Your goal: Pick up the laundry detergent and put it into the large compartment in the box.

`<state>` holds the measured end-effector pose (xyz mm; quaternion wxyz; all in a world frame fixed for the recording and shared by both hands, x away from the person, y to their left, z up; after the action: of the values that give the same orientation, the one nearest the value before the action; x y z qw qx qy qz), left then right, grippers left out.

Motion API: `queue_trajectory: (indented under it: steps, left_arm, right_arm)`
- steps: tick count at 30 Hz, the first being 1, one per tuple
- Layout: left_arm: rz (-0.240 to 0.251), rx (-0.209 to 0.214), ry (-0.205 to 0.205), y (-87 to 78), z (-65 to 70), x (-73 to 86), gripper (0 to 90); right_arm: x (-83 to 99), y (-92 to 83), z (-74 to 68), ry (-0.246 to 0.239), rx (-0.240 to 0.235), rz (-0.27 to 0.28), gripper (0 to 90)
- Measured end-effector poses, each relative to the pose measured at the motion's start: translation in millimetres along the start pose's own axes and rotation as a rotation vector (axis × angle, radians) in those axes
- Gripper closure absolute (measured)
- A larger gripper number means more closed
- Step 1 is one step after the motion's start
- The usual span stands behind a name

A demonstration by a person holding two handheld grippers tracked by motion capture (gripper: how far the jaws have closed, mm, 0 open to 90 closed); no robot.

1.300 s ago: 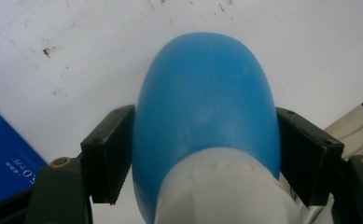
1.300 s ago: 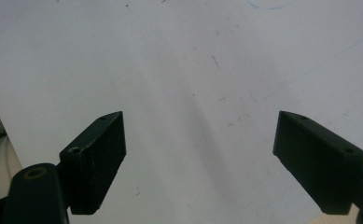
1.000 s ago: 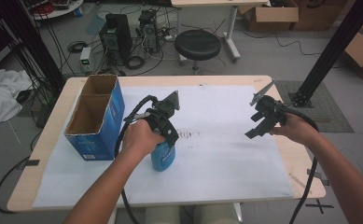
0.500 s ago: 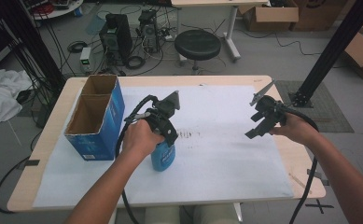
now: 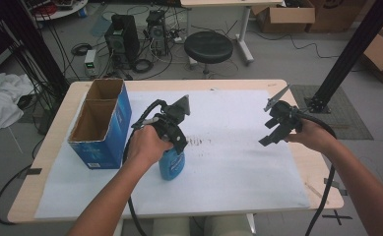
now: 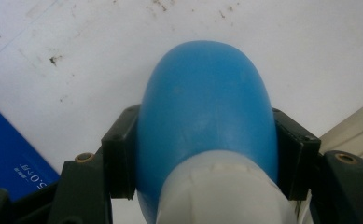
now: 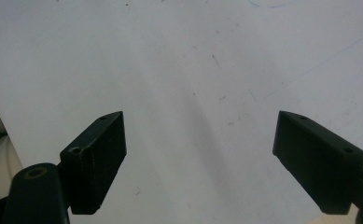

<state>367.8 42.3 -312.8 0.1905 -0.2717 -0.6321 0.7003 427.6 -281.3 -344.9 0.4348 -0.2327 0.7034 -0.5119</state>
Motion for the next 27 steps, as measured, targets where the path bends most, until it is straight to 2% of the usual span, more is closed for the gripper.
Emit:
queue_trajectory:
  steps: [6, 11, 22, 27]
  left_arm:
    - [0.016, 0.016, -0.02, -20.3, -3.9, -1.4, 37.9]
    - [0.033, 0.01, -0.03, -44.4, -8.2, -3.6, 38.0]
    - [0.03, 0.0, -0.05, -97.3, -19.8, -10.3, 38.1]
    - [0.051, -0.002, -0.07, -112.3, -23.5, -12.6, 38.1]
  right_arm:
    - [1.0, -0.6, 0.7, 0.003, -0.001, -0.004, 17.3]
    - [1.9, -0.6, 1.4, 0.003, 0.0, -0.007, 17.3]
    - [-0.2, 1.0, 1.4, -0.001, -0.003, -0.007, 17.3]
    - [-1.4, 2.3, 1.4, -0.005, -0.004, -0.005, 17.3]
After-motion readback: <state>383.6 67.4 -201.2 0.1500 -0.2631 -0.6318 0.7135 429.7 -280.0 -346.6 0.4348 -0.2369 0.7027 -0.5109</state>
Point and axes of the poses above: each handheld gripper's, and its own axes: y roughly forward along the jaws, x roughly out of its underside, z roughly to its right, the point moved 3 cm from there along y, roughly forward along the jaws, and after that the axes turned 4 degrees about y, right-handed, at the moved point
